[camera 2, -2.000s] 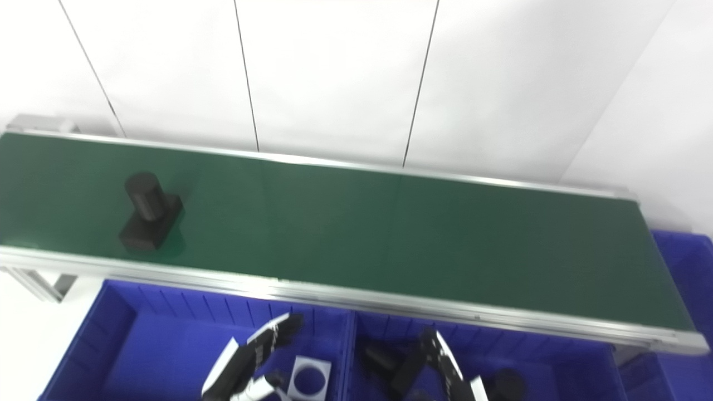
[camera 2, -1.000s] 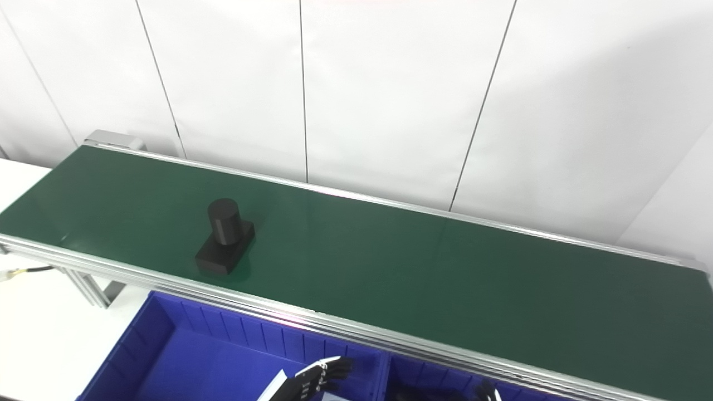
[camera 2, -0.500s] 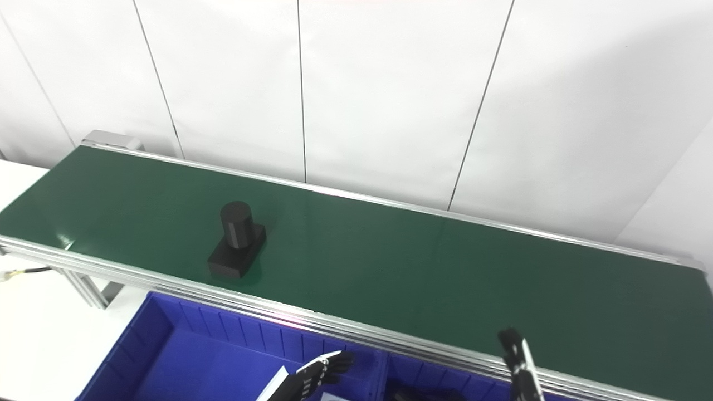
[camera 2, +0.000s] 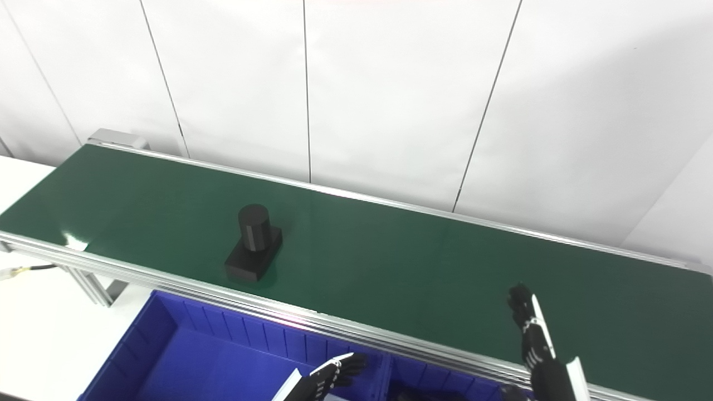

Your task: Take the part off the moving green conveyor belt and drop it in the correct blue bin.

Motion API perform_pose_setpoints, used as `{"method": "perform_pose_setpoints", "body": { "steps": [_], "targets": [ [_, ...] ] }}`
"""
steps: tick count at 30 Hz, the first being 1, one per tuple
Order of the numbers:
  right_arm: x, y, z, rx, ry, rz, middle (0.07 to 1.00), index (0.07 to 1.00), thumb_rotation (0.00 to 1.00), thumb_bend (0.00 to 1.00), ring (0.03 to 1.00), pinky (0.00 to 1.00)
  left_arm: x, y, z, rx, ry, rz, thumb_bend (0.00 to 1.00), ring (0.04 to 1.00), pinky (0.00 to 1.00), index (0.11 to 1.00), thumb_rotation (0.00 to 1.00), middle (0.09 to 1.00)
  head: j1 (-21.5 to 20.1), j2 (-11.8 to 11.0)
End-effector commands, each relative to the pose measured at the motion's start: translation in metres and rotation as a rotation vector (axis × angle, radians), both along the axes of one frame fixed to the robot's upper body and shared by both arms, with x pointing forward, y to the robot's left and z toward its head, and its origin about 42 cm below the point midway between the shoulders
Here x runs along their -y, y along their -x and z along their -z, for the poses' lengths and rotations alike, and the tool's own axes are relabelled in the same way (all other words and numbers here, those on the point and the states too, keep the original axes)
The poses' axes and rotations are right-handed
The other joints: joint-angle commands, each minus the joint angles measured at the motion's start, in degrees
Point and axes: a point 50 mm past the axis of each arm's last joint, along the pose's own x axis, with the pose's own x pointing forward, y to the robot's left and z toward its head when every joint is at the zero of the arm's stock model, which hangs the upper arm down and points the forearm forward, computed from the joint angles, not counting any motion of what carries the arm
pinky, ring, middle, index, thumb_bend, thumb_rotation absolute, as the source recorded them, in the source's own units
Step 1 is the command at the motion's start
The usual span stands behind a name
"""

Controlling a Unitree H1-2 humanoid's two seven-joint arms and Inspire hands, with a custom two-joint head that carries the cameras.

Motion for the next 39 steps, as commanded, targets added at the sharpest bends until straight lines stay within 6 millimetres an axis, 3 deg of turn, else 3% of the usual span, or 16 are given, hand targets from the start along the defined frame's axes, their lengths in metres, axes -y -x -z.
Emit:
{"method": "perform_pose_setpoints", "body": {
  "steps": [1, 6, 11, 16, 22, 27, 30, 39],
  "targets": [
    [-0.006, -0.009, -0.018, 0.053, 0.009, 0.02, 0.985, 1.0, 0.81, 0.78, 0.977, 0.95, 0.005, -0.009, -0.014, 0.084, 0.033, -0.004, 0.85, 0.859, 0.83, 0.84, 0.75, 0.857, -0.27, 0.16],
    [-0.015, -0.019, -0.029, 0.06, 0.06, 0.023, 0.966, 0.994, 0.76, 0.72, 0.963, 0.93, 0.004, -0.009, -0.013, 0.082, 0.029, -0.015, 0.85, 0.879, 0.86, 0.858, 0.78, 0.873, -3.36, 0.81],
    [-0.026, -0.031, -0.029, 0.03, 0.078, 0.009, 0.951, 0.979, 0.72, 0.78, 0.94, 0.88, 0.0, -0.008, -0.013, 0.084, 0.024, -0.023, 0.82, 0.887, 0.87, 0.867, 0.8, 0.879, -5.07, 0.96],
    [-0.039, -0.045, -0.029, 0.013, 0.111, -0.009, 0.939, 0.979, 0.69, 0.76, 0.934, 0.87, -0.005, -0.008, -0.013, 0.081, 0.022, -0.025, 0.82, 0.894, 0.89, 0.87, 0.82, 0.881, -7.04, 1.23],
    [-0.059, -0.072, -0.03, -0.031, 0.153, -0.03, 0.948, 0.981, 0.68, 0.81, 0.939, 0.88, -0.012, -0.006, -0.013, 0.085, 0.014, -0.035, 0.82, 0.888, 0.89, 0.871, 0.86, 0.881, -10.23, 1.57],
    [-0.081, -0.092, -0.033, -0.048, 0.209, -0.039, 0.953, 0.982, 0.65, 0.82, 0.94, 0.88, -0.022, -0.006, -0.013, 0.076, 0.025, -0.042, 0.84, 0.885, 0.89, 0.867, 0.87, 0.876, -15.11, 1.88],
    [-0.094, -0.106, -0.032, -0.051, 0.24, -0.049, 0.951, 0.976, 0.61, 0.84, 0.921, 0.83, -0.027, -0.006, -0.014, 0.076, 0.022, -0.045, 0.83, 0.879, 0.89, 0.864, 0.88, 0.871, -18.95, 2.16],
    [-0.123, -0.134, -0.027, -0.09, 0.303, -0.044, 0.937, 0.975, 0.6, 0.93, 0.86, 0.71, -0.043, -0.005, -0.014, 0.073, 0.005, -0.045, 0.83, 0.878, 0.89, 0.869, 0.91, 0.869, -22.96, 2.53]
  ]
}}
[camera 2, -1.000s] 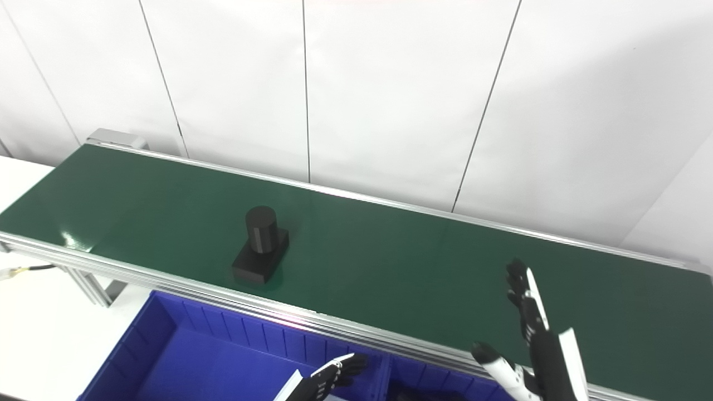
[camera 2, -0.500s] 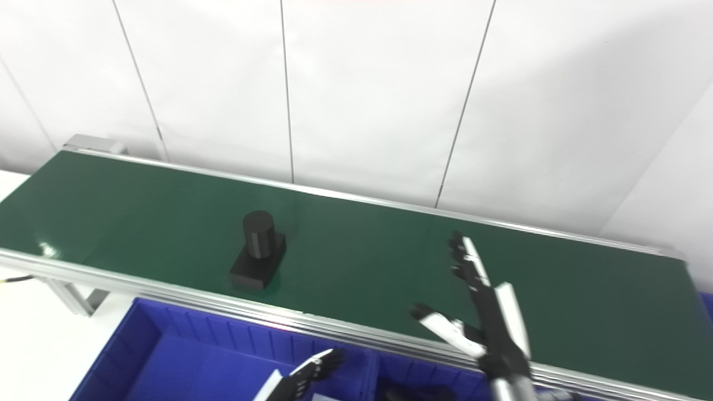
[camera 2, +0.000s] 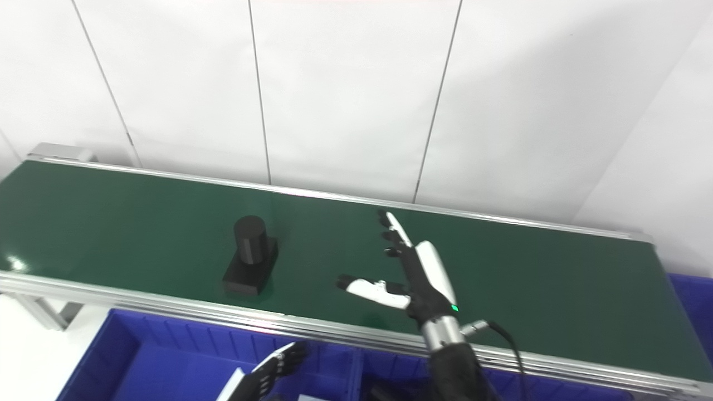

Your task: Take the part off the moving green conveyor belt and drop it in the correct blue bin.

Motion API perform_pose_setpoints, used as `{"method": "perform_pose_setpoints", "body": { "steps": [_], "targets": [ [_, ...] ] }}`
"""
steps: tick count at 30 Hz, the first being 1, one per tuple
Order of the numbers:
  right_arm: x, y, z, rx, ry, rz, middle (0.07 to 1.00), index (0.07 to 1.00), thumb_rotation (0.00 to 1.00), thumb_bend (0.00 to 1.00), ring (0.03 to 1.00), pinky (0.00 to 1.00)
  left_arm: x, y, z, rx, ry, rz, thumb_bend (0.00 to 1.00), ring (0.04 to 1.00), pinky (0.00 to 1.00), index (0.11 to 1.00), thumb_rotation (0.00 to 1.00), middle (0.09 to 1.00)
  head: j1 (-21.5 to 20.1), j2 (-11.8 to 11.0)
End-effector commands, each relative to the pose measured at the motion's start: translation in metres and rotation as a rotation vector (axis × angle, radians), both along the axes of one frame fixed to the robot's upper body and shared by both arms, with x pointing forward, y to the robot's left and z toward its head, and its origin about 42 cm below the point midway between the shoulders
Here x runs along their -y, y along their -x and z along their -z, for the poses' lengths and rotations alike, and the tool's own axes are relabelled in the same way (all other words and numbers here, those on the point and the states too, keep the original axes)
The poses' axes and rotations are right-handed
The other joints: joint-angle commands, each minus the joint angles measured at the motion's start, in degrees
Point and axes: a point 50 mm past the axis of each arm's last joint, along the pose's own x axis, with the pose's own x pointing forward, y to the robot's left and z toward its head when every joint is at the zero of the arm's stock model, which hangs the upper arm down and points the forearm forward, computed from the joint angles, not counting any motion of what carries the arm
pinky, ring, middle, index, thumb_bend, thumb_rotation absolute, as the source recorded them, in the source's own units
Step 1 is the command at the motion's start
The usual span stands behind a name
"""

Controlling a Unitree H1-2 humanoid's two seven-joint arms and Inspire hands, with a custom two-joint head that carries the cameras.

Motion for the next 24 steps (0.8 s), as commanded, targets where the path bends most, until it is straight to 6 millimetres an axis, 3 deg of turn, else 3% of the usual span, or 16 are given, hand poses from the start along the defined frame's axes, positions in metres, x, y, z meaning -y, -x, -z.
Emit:
{"method": "perform_pose_setpoints", "body": {
  "steps": [1, 3, 11, 24],
  "targets": [
    [-0.013, -0.012, -0.017, 0.054, -0.005, 0.009, 0.937, 0.975, 0.6, 0.93, 0.86, 0.71, -0.002, -0.004, -0.013, 0.072, 0.03, 0.012, 0.83, 0.877, 0.88, 0.868, 0.91, 0.868, -0.83, -0.03],
    [-0.021, -0.018, -0.015, 0.045, 0.003, 0.017, 0.934, 0.963, 0.58, 0.93, 0.878, 0.75, -0.004, -0.004, -0.013, 0.07, 0.033, 0.012, 0.81, 0.868, 0.88, 0.864, 0.9, 0.86, -1.58, -0.14],
    [-0.05, -0.045, -0.007, 0.014, 0.05, 0.003, 0.942, 0.962, 0.52, 0.94, 0.863, 0.72, -0.012, -0.004, -0.011, 0.058, 0.024, 0.035, 0.82, 0.871, 0.88, 0.859, 0.9, 0.858, -1.83, -0.05],
    [-0.093, -0.074, -0.008, -0.02, 0.158, -0.053, 0.955, 0.968, 0.55, 1.0, 0.904, 0.81, -0.009, 0.001, -0.011, 0.064, -0.006, 0.052, 0.87, 0.838, 0.83, 0.835, 0.89, 0.844, -0.46, 0.32]
  ]
}}
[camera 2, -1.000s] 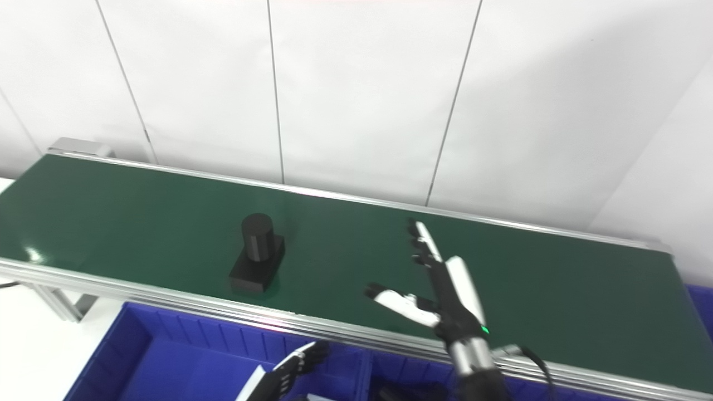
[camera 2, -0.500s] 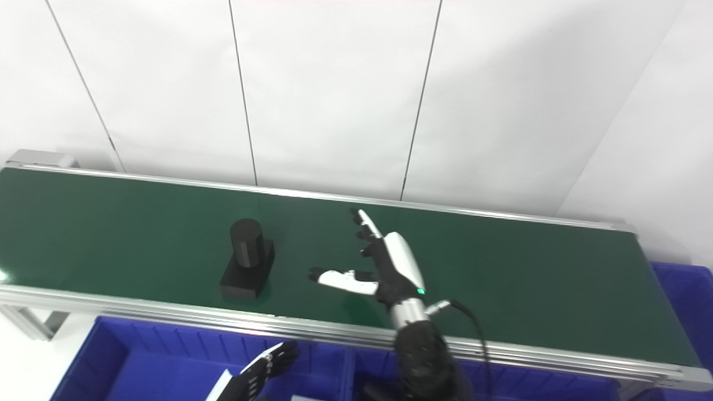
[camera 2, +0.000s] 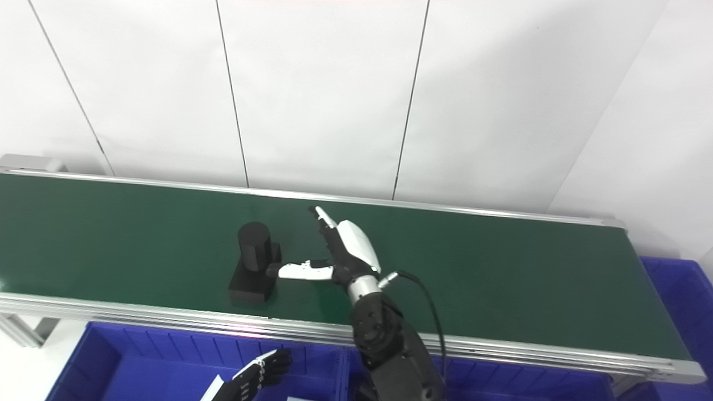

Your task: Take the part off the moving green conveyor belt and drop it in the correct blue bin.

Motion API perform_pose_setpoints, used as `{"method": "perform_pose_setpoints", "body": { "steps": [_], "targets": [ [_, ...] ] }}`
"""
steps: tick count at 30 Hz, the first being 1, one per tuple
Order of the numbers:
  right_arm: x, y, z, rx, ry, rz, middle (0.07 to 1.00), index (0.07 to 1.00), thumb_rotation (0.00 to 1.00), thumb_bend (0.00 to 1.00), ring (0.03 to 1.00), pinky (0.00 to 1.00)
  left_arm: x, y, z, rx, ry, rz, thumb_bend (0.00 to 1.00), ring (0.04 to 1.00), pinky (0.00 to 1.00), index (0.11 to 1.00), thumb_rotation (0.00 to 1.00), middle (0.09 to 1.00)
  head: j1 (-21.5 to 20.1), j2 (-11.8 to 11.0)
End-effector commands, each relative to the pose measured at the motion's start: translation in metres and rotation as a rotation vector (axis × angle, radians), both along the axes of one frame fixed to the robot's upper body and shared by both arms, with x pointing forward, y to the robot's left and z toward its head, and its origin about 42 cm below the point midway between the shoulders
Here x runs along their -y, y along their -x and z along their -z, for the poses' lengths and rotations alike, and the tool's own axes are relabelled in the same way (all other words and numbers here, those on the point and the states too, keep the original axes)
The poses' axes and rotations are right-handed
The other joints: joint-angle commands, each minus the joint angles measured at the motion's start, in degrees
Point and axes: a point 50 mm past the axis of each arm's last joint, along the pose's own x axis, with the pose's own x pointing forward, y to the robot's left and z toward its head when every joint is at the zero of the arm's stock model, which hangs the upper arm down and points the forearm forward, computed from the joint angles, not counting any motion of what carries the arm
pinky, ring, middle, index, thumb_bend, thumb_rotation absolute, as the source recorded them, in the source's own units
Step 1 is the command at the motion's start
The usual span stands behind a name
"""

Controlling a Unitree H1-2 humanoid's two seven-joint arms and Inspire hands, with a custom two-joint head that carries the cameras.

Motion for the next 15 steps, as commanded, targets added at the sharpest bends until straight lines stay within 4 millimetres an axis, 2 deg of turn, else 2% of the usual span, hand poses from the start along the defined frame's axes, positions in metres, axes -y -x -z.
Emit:
{"method": "perform_pose_setpoints", "body": {
  "steps": [1, 11, 15],
  "targets": [
    [-0.019, -0.013, -0.027, 0.069, -0.019, -0.016, 0.959, 0.966, 0.54, 1.0, 0.909, 0.81, 0.001, -0.003, -0.01, 0.069, 0.011, 0.005, 0.87, 0.837, 0.82, 0.836, 0.89, 0.843, 0.46, -0.04],
    [-0.044, -0.026, -0.026, 0.037, -0.028, -0.059, 0.968, 0.96, 0.52, 1.0, 0.904, 0.81, 0.006, -0.002, -0.011, 0.085, -0.007, 0.012, 0.88, 0.837, 0.83, 0.833, 0.9, 0.838, 1.56, 0.29],
    [-0.054, -0.027, -0.019, 0.015, -0.052, -0.073, 0.952, 0.943, 0.46, 1.0, 0.893, 0.78, 0.007, -0.001, -0.012, 0.083, 0.007, 0.024, 0.87, 0.818, 0.81, 0.82, 0.88, 0.827, 1.88, -0.01]
  ]
}}
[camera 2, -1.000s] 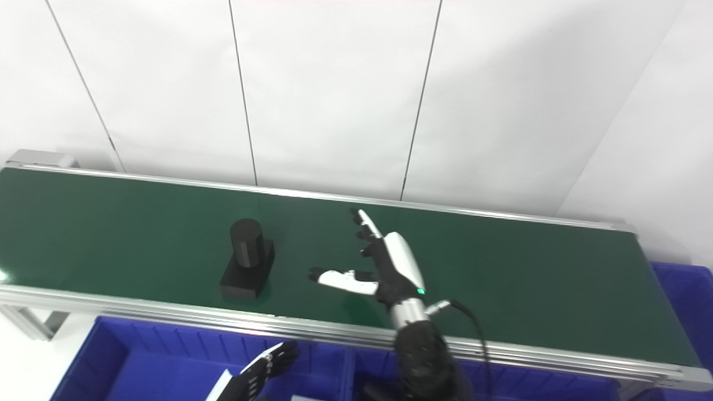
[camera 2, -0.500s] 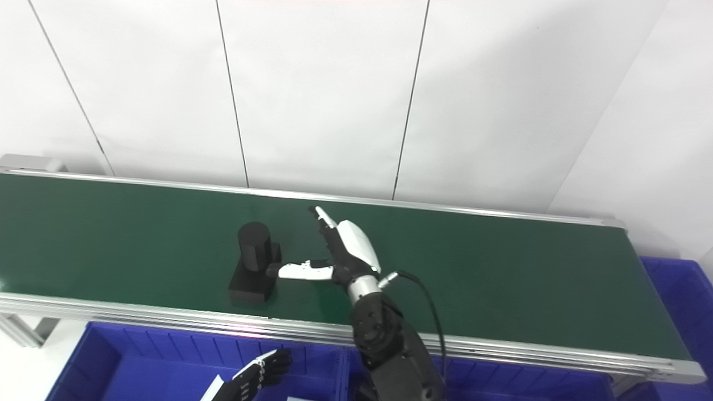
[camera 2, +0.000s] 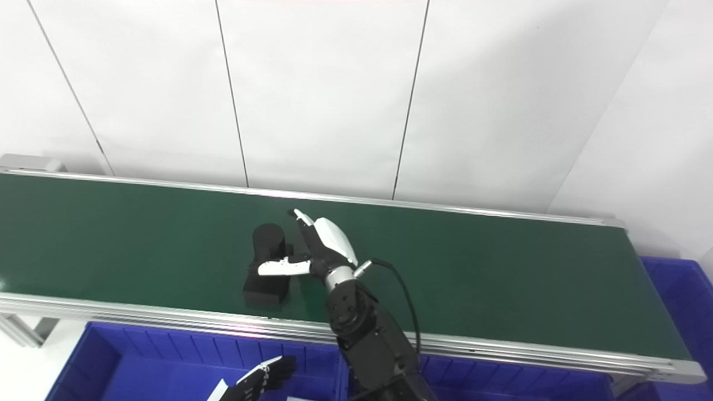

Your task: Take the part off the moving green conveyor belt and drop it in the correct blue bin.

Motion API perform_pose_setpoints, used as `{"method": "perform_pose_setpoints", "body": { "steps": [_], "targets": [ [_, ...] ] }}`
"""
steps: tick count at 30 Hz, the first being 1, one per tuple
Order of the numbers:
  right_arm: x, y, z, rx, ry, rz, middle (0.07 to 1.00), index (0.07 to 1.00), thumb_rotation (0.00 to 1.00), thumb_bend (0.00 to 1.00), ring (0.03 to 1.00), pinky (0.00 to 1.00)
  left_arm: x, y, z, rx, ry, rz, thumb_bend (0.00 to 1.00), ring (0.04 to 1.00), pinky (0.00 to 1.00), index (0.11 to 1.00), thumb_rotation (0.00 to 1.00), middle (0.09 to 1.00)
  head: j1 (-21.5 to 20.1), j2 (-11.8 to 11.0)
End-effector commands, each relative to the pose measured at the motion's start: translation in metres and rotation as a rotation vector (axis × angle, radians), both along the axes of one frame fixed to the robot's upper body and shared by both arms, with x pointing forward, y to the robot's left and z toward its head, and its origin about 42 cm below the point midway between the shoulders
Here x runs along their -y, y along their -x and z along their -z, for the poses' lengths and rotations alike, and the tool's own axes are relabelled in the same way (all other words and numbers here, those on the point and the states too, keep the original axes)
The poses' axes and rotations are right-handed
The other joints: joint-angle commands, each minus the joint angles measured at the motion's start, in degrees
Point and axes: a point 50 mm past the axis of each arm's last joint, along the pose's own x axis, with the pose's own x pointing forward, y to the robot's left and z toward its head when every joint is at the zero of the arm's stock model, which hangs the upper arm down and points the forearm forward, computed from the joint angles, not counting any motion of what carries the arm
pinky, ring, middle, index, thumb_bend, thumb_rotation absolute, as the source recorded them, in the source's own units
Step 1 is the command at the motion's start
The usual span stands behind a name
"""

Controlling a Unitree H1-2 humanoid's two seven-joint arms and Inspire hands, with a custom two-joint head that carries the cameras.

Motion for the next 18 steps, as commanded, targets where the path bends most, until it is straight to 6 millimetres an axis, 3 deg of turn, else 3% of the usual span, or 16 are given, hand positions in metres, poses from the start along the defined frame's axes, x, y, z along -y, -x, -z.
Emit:
{"method": "perform_pose_setpoints", "body": {
  "steps": [1, 9, 13, 15, 16, 18],
  "targets": [
    [-0.022, -0.01, -0.028, 0.111, -0.063, -0.049, 0.95, 0.942, 0.46, 1.0, 0.892, 0.78, 0.002, -0.005, -0.011, 0.069, 0.03, 0.016, 0.87, 0.817, 0.81, 0.819, 0.88, 0.826, 0.27, -0.41],
    [-0.035, -0.008, -0.011, 0.068, -0.13, -0.066, 0.914, 0.898, 0.34, 0.94, 0.856, 0.75, 0.009, 0.0, -0.015, 0.073, 0.055, 0.012, 0.85, 0.807, 0.8, 0.814, 0.85, 0.82, 2.02, 0.81],
    [-0.036, -0.003, 0.0, 0.045, -0.201, -0.051, 0.869, 0.846, 0.23, 0.88, 0.835, 0.75, 0.014, 0.001, -0.016, 0.079, 0.06, 0.023, 0.85, 0.794, 0.78, 0.816, 0.86, 0.815, 2.26, 1.13],
    [-0.038, -0.001, 0.001, 0.047, -0.245, -0.019, 0.799, 0.772, 0.07, 0.78, 0.772, 0.71, 0.015, 0.003, -0.02, 0.087, 0.069, 0.029, 0.85, 0.779, 0.76, 0.816, 0.86, 0.807, 2.59, 1.93],
    [-0.039, -0.001, 0.0, 0.056, -0.269, -0.003, 0.799, 0.772, 0.07, 0.78, 0.772, 0.71, 0.016, 0.003, -0.021, 0.091, 0.074, 0.03, 0.85, 0.779, 0.76, 0.816, 0.86, 0.807, 2.59, 1.93],
    [-0.041, 0.0, 0.001, 0.085, -0.295, 0.031, 0.709, 0.699, 0.01, 0.66, 0.644, 0.61, 0.017, 0.004, -0.024, 0.096, 0.082, 0.03, 0.85, 0.779, 0.76, 0.814, 0.85, 0.805, 2.97, 1.42]
  ]
}}
